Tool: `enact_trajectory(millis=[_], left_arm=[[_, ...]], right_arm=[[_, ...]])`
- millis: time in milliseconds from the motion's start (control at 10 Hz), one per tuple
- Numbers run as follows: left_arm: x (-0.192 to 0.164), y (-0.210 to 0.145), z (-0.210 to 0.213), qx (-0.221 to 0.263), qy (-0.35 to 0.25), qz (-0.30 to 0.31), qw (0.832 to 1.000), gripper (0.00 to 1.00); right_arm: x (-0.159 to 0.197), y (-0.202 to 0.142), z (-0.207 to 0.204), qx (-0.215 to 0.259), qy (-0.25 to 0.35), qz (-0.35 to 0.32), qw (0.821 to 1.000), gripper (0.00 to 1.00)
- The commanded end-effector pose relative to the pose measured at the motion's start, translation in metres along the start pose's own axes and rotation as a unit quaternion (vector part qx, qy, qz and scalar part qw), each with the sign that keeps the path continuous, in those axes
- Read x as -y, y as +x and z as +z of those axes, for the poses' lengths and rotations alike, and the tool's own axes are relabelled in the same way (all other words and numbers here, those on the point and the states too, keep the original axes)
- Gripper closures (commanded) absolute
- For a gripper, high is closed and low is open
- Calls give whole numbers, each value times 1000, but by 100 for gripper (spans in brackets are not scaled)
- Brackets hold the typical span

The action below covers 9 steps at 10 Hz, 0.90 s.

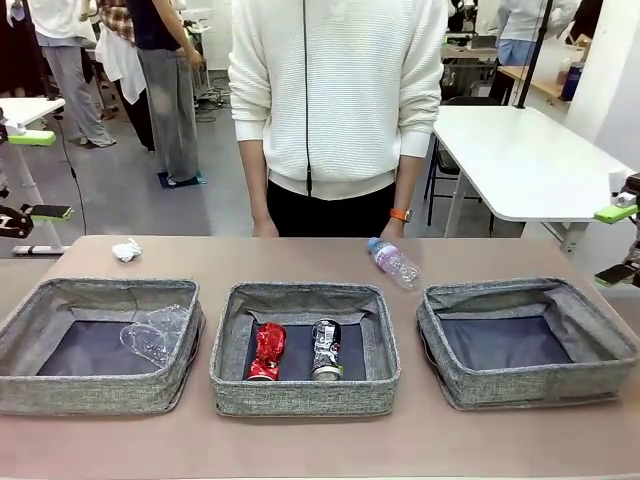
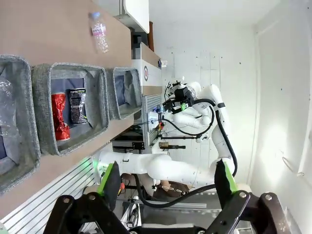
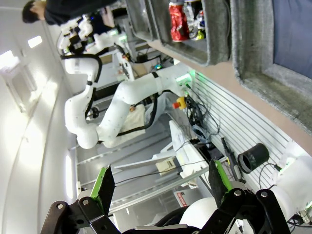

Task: Sort the waste into the appropriate baskets.
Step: Pick up the waste item pointed out by the person.

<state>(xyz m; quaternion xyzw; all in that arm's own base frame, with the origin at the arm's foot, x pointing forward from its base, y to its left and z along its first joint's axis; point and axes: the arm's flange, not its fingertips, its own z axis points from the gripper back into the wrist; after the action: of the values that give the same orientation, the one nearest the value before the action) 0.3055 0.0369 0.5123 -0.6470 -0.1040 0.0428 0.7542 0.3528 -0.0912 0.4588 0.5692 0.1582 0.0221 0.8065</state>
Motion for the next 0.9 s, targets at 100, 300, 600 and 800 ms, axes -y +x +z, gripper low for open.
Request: enact_trajectory(millis=[100, 300, 600, 800], left_arm=[[1, 0, -2, 4, -10, -3, 1000, 0], [1, 0, -2, 4, -10, -3, 1000, 0], [1, 0, -2, 4, -10, -3, 1000, 0], [1, 0, -2, 4, -10, -3, 1000, 0]], right_arm=[[-4, -1, 1, 1, 3, -5, 1000, 0], [-4, -1, 1, 1, 3, -5, 1000, 0], [-4, -1, 1, 1, 3, -5, 1000, 0], [-4, -1, 1, 1, 3, -5, 1000, 0]])
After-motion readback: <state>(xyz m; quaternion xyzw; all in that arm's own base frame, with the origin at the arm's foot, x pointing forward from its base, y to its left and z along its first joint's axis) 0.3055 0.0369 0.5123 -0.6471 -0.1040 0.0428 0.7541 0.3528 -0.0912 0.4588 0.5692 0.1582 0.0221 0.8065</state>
